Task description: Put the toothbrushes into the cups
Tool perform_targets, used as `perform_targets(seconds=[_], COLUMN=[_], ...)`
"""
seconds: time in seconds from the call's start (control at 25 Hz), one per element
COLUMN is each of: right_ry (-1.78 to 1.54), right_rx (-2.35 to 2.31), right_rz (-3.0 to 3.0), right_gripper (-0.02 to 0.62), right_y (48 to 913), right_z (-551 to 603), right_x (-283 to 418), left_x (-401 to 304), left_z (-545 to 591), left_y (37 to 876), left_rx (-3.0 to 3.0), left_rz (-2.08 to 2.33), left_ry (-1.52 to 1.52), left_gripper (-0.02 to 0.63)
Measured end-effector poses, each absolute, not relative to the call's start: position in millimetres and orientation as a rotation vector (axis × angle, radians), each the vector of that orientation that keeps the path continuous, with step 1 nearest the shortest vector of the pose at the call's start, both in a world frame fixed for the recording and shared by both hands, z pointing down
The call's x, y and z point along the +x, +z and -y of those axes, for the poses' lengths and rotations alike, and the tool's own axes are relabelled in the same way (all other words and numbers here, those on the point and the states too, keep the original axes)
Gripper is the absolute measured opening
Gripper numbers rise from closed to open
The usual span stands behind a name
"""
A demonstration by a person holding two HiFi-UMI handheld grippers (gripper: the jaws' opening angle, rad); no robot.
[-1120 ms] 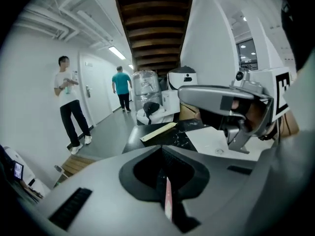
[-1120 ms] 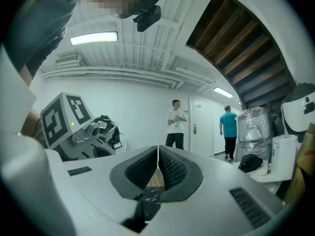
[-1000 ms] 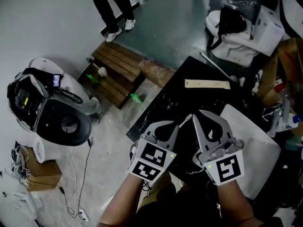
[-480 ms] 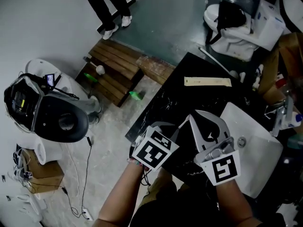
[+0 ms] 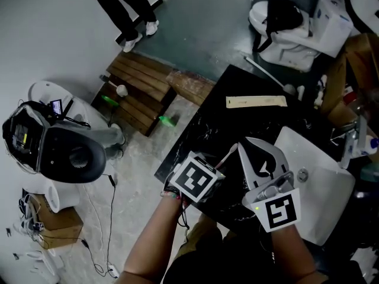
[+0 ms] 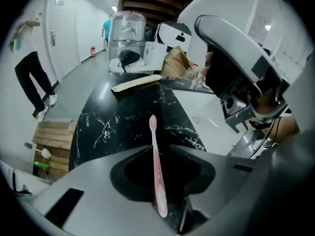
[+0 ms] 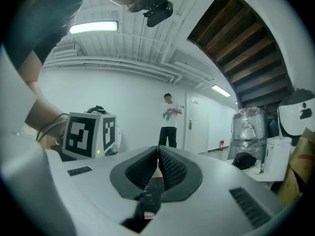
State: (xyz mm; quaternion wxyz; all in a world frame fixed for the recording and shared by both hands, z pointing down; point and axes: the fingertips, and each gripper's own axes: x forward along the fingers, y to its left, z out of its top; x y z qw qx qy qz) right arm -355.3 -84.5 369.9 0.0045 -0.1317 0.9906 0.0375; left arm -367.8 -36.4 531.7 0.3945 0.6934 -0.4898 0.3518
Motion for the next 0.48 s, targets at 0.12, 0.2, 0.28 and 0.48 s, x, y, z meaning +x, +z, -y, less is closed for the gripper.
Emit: perform_targets(seconds=[0.12, 0.2, 0.28, 0.48], right_ry=[0.114, 0.124, 0.159, 0.175], right_rx=[-0.430, -0.443, -0.449, -0.444], right_rz=[-3.113, -3.111, -3.118, -3.130], right_gripper=[0.034, 0.034, 0.034, 0.034], right_y=[375, 375, 376, 380], right_z=[87, 90, 92, 92], right_x=[-353, -353, -353, -353], left_x=[-369, -369, -368, -366], left_z=[34, 34, 39, 45], left_y=[543, 546, 547, 560], left_rx=[1.717, 1.704, 1.700, 1.624], left_rz=[1.187, 1.170, 1.161, 1.111], left_ry=[0.948, 0.972, 0.985, 1.114], left_gripper=[0.106, 0.106, 0.106, 0.096])
